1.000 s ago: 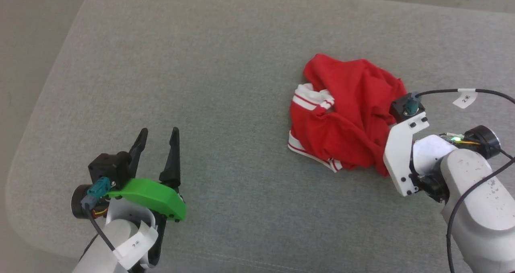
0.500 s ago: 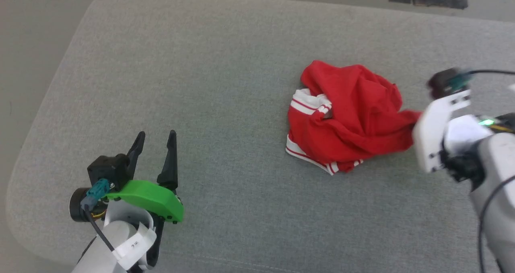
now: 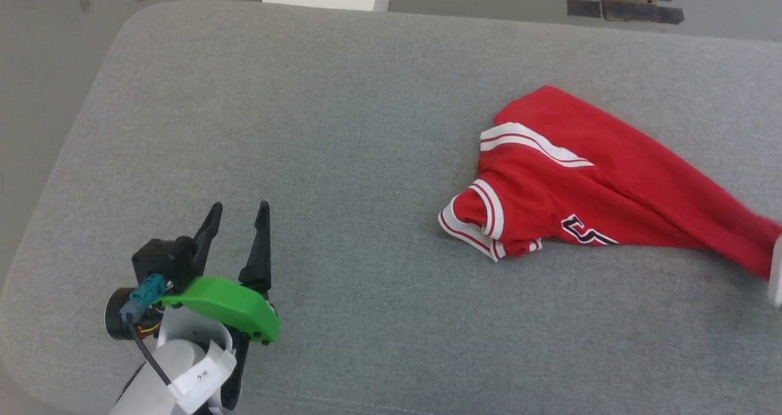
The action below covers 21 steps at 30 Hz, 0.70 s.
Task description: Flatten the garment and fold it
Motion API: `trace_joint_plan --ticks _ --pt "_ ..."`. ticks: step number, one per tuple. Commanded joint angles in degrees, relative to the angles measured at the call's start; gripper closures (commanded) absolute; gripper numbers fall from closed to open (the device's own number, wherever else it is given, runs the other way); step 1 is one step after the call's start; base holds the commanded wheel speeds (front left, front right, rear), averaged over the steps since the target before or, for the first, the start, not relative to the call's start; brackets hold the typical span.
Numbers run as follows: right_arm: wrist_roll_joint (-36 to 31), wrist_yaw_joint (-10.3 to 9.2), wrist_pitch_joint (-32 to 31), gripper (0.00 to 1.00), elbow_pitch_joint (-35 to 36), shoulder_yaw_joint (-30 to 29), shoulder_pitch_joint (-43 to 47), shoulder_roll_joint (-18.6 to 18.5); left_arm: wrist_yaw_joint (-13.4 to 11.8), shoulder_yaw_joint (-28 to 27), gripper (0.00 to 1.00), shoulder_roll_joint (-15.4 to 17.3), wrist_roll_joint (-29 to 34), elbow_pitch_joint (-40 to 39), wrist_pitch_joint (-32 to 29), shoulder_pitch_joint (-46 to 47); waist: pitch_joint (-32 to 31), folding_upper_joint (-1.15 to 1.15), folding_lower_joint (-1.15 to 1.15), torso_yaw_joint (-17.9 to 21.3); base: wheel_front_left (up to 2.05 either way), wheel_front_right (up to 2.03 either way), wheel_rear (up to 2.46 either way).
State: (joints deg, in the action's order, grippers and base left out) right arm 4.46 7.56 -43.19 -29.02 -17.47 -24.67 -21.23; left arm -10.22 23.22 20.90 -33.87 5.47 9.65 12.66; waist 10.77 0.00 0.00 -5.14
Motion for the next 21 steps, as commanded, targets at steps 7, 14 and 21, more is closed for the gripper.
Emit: trace_joint_plan --ticks 7,14,21 --pt "-1.43 -0.08 3.48 0.0 0.17 -4.34 2.11 4.84 -0.27 -0.01 0.0 0.54 -0.81 0.45 -0.33 0.08 0.68 0.0 0.0 0.48 0.0 0.0 0.0" --pt "3.35 -0.08 17.64 0.0 7.43 -4.0 2.11 7.92 -0.21 0.31 0.0 0.56 -1.19 1.3 -0.34 -0.5 -2.78 0.0 0.0 1.79 0.0 0.0 0.0" --pt "6.78 -0.08 35.03 0.0 17.48 -2.83 10.09 13.41 -0.26 0.77 0.0 0.22 -1.82 1.78 -0.18 -1.96 -6.22 0.0 0.0 2.88 0.0 0.0 0.0"
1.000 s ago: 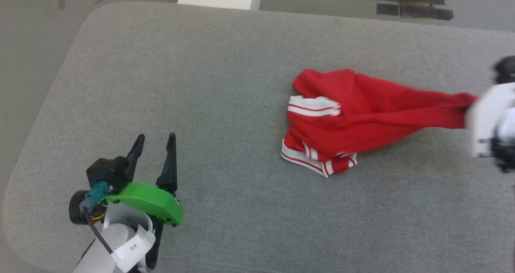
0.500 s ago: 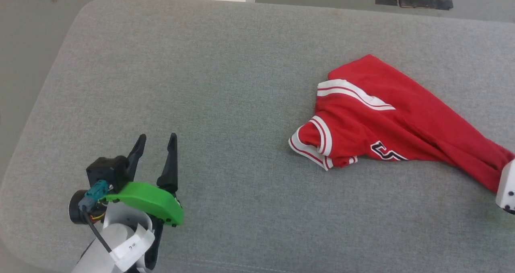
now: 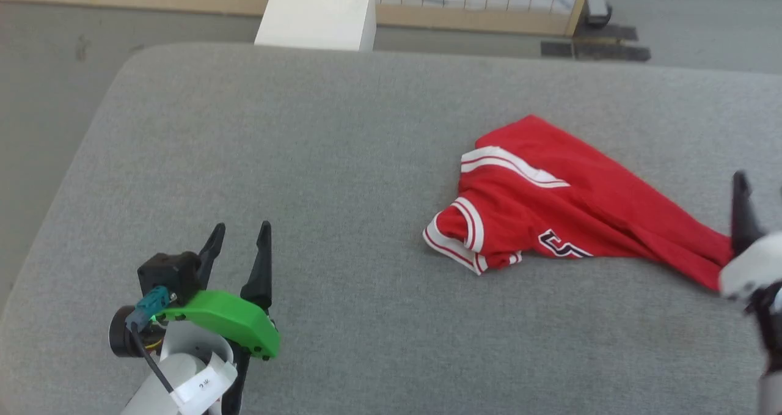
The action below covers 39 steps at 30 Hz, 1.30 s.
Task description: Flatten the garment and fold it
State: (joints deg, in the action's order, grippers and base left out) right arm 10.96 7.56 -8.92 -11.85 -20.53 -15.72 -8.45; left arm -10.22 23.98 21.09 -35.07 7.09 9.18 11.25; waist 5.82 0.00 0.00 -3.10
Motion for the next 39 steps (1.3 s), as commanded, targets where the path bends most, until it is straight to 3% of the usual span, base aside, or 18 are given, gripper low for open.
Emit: trace_joint_plan --ticks 1,7,14,22,31,39 --pt "0.25 -0.08 2.38 0.0 1.19 0.68 2.42 1.24 -0.22 0.05 0.0 -0.02 -0.7 0.26 0.35 -0.66 -1.49 0.0 0.0 0.96 0.0 0.0 0.0" --pt "0.27 -0.08 10.19 0.0 4.18 2.74 9.79 4.5 -0.18 0.27 0.0 -0.18 -1.18 0.83 0.69 -1.65 -2.8 0.0 0.0 1.78 0.0 0.0 0.0" --pt "1.45 -0.08 11.41 0.0 4.89 3.54 12.44 5.45 0.73 1.53 0.0 -1.09 -1.61 1.9 -0.87 0.56 -2.09 0.0 0.0 3.0 0.0 0.0 0.0" --pt "1.91 -0.08 11.15 0.0 6.5 5.62 9.28 5.55 6.43 5.11 0.0 -5.63 -1.69 7.37 -7.44 19.26 3.7 0.0 0.0 5.95 0.0 0.0 0.0" --pt "3.29 -0.08 11.7 0.0 6.01 8.59 5.08 5.57 9.68 10.53 0.0 -12.81 -2.81 24.48 -28.33 43.64 11.76 0.0 0.0 11.99 0.0 0.0 0.0" --pt "4.65 -0.08 13.83 0.0 3.19 9.81 3.24 5.57 9.34 15.86 0.0 -15.04 -1.77 35.62 -44.69 52.46 16.52 0.0 0.0 16.79 0.0 0.0 0.0"
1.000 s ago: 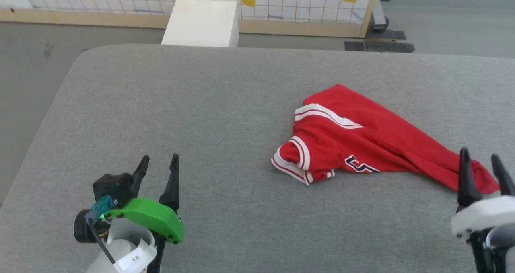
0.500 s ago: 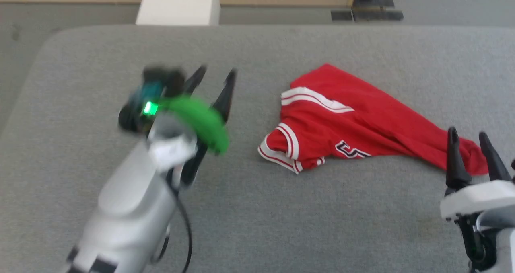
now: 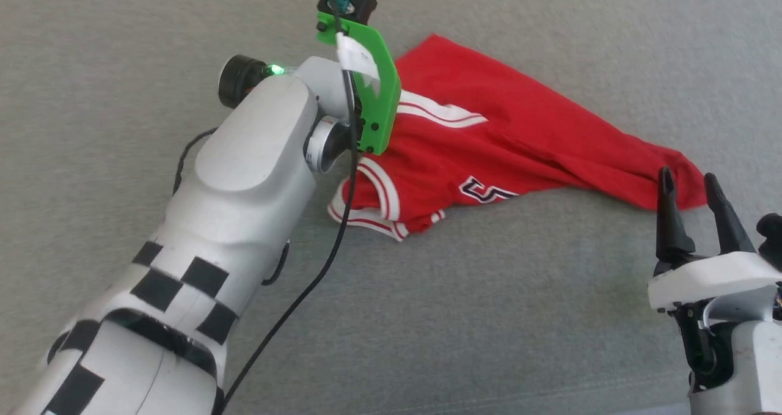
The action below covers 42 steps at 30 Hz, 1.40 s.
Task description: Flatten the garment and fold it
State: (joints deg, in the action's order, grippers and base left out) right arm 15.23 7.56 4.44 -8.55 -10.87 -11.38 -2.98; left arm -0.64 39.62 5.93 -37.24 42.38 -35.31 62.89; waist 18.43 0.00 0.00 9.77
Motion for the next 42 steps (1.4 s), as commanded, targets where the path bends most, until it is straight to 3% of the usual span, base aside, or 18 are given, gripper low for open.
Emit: trace_joint_plan --ticks 1,5,14,15,16,24,32,36,42 --pt "0.52 -0.08 0.77 0.0 -0.35 0.33 -1.3 0.1 -0.55 0.87 0.0 0.26 1.02 1.24 -1.18 1.35 4.27 0.0 0.0 4.27 0.0 0.0 0.0" --pt "1.15 -0.08 1.8 0.0 -1.25 0.95 -2.05 0.1 -1.99 3.4 0.0 0.91 3.76 4.5 -3.81 3.08 5.92 0.0 0.0 5.24 0.0 0.0 0.0" --pt "2.11 -0.08 3.23 0.0 -2.77 1.73 -3.04 0.1 -0.97 6.05 0.03 -0.18 3.49 8.91 -9.35 2.32 7.8 0.0 0.0 5.5 0.0 0.0 0.0" --pt "2.08 -0.08 3.34 0.0 -2.88 1.75 -3.11 0.1 -0.84 5.97 0.67 -0.35 3.11 9.05 -9.62 2.22 7.88 0.0 0.0 5.43 0.0 0.0 0.0" --pt "2.04 -0.08 3.41 0.0 -2.97 1.75 -3.16 0.1 -0.63 5.87 1.0 -0.48 2.75 9.08 -9.77 2.12 7.92 0.0 0.0 5.35 0.0 0.0 0.0" --pt "0.86 -0.08 3.43 0.0 -3.73 0.89 -2.81 0.1 0.27 2.77 1.0 -1.29 -0.7 6.84 -4.91 2.3 5.45 0.0 0.0 2.36 0.0 0.0 0.0" --pt "-1.73 -0.08 1.55 0.0 -2.91 -0.45 -0.76 0.1 0.27 -3.79 1.0 -0.65 -5.57 0.84 4.48 1.49 -0.99 0.0 0.0 -4.2 0.0 0.0 0.0" --pt "-2.49 -0.08 0.19 0.0 -1.84 -0.48 0.3 0.1 -1.65 -7.1 1.0 2.24 -7.17 -2.28 7.25 -0.84 -4.03 0.0 0.0 -7.25 0.0 0.0 0.0" --pt "-2.74 -0.08 -1.41 0.0 -0.53 -0.14 2.04 0.1 -7.73 -12.64 1.0 9.52 -9.47 -6.1 9.69 -10.59 -7.42 0.0 0.0 -10.13 0.0 0.0 0.0"
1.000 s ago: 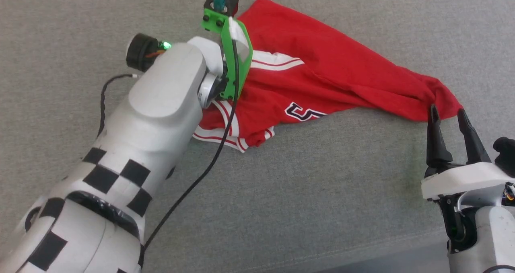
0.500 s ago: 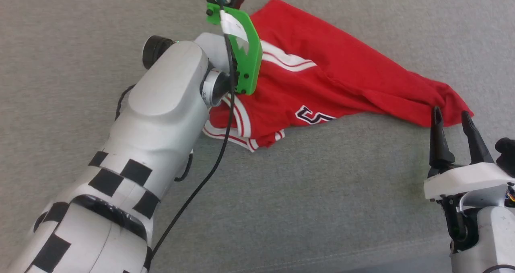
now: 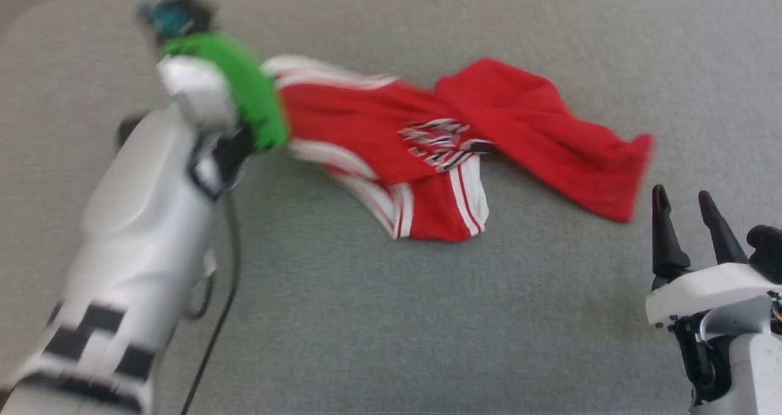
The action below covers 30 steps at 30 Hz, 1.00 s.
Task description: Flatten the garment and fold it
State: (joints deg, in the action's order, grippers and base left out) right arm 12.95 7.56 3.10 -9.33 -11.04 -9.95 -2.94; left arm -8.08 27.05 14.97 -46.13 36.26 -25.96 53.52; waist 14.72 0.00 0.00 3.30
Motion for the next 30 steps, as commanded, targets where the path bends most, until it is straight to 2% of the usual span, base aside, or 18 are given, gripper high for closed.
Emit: trace_joint_plan --ticks 1,6,10,14,15,16,19,22,24,25,30 --pt "-0.42 -0.08 -0.29 0.0 0.47 0.08 0.98 0.06 -1.59 -1.45 1.0 1.84 -1.32 -0.69 1.02 -3.87 -4.13 0.0 0.0 -4.0 0.0 0.0 0.0" --pt "-0.16 -0.08 -1.14 0.0 1.4 0.56 2.32 0.06 -6.37 -6.62 1.0 6.06 -5.07 -4.22 2.64 -17.22 -5.1 0.0 0.0 -4.63 0.0 0.0 0.0" --pt "0.22 -0.08 -1.44 0.0 1.82 0.86 2.79 0.06 -9.29 -9.79 1.0 6.43 -8.58 -8.42 3.53 -28.45 -5.32 0.0 0.0 -4.75 0.0 0.0 0.0" --pt "0.52 -0.08 -1.48 0.0 1.78 0.95 3.04 0.06 -11.03 -10.91 1.0 5.79 -10.3 -11.99 4.02 -35.25 -5.86 0.0 0.0 -4.97 0.0 0.0 0.0" --pt "0.56 -0.08 -1.5 0.0 1.72 0.93 3.14 0.06 -11.18 -11.25 0.55 5.61 -10.56 -12.91 4.49 -36.03 -6.06 0.0 0.0 -5.05 0.0 0.0 0.0" --pt "0.6 -0.08 -1.53 0.0 1.63 0.98 3.23 0.06 -11.24 -11.82 0.0 5.49 -10.79 -14.14 5.35 -36.61 -6.31 0.0 0.0 -5.09 0.0 0.0 0.0" --pt "0.78 -0.08 -1.51 0.0 1.36 1.52 3.33 0.06 -10.73 -13.29 0.0 6.13 -10.25 -17.72 8.79 -37.27 -7.25 0.0 0.0 -4.92 0.0 0.0 0.0" --pt "0.85 -0.08 -1.38 0.0 1.12 2.13 3.23 0.06 -9.0 -15.08 0.0 7.68 -7.46 -22.81 16.37 -37.74 -8.29 0.0 0.0 -4.44 0.0 0.0 0.0" --pt "0.92 -0.08 -1.39 0.0 0.96 2.63 3.21 0.06 -8.36 -15.67 0.0 9.02 -4.35 -25.49 22.0 -38.84 -9.03 0.0 0.0 -4.11 0.0 0.0 0.0" --pt "0.93 -0.08 -1.41 0.0 0.92 2.92 3.18 0.06 -7.75 -15.71 0.0 10.1 -0.67 -28.06 28.09 -40.41 -9.47 0.0 0.0 -3.88 0.0 0.0 0.0" --pt "1.08 -0.08 -1.8 0.0 0.92 3.34 3.52 0.06 -7.31 -14.71 0.0 9.96 6.15 -31.21 38.88 -45.92 -10.16 0.0 0.0 -3.8 0.0 0.0 0.0"
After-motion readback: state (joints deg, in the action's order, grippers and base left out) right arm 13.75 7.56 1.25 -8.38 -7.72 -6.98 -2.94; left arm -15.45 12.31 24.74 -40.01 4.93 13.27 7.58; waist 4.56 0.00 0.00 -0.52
